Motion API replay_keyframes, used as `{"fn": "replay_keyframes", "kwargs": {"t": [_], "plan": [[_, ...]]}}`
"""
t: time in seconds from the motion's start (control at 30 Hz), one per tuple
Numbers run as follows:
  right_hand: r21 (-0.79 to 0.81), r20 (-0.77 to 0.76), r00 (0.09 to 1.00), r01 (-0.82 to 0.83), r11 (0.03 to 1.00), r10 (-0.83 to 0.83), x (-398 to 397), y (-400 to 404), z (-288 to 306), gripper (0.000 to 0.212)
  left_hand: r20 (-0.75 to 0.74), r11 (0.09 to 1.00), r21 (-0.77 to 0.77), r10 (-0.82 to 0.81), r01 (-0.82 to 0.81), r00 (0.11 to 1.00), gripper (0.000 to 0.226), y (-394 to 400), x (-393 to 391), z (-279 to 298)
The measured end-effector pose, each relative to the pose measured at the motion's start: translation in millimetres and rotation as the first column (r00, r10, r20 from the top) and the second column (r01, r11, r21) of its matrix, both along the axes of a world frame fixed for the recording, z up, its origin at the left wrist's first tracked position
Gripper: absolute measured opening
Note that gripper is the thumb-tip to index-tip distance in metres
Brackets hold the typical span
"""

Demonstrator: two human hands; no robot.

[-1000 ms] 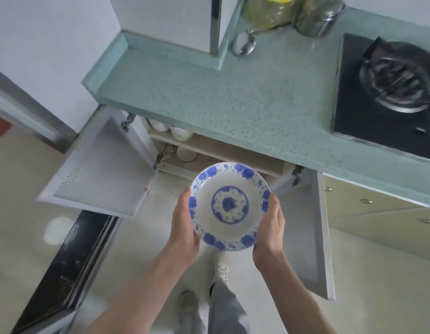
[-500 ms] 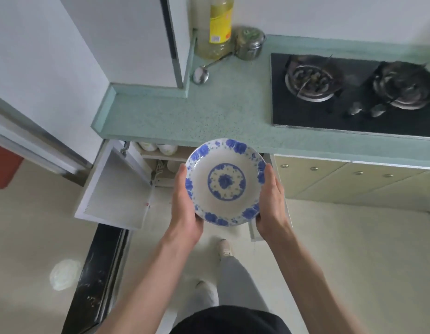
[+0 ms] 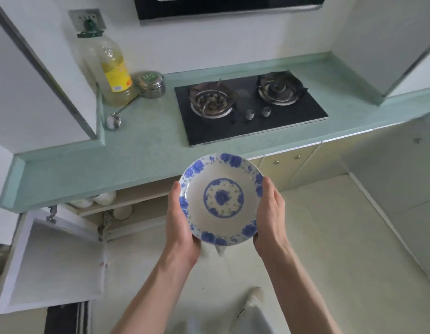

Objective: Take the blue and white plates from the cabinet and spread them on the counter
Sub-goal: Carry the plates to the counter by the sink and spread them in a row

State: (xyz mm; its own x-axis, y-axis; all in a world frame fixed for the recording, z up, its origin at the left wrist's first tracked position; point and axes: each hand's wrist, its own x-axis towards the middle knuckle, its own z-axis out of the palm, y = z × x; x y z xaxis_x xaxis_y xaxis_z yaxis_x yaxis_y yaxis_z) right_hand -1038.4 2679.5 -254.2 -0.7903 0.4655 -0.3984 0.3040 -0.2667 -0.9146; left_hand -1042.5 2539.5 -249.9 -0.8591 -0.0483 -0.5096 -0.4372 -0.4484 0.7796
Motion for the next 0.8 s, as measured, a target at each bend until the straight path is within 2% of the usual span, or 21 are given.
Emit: {"fn": "replay_keyframes", "kwargs": {"t": [0.47,0.8], "plan": [[-0.004,-0.016,0.942,0.337,0.942,-0.337,17,239,16,0.038,0.014,0.96,-0.008,-0.279,0.279,0.96,0.05,251,-22,28],[-0.007,-0.014,0.824,0.566,0.824,-0.566,40,368,22,0.043,0.01,0.841,-0.017,-0.54,0.54,0.841,0.046,396,-31,31]]}}
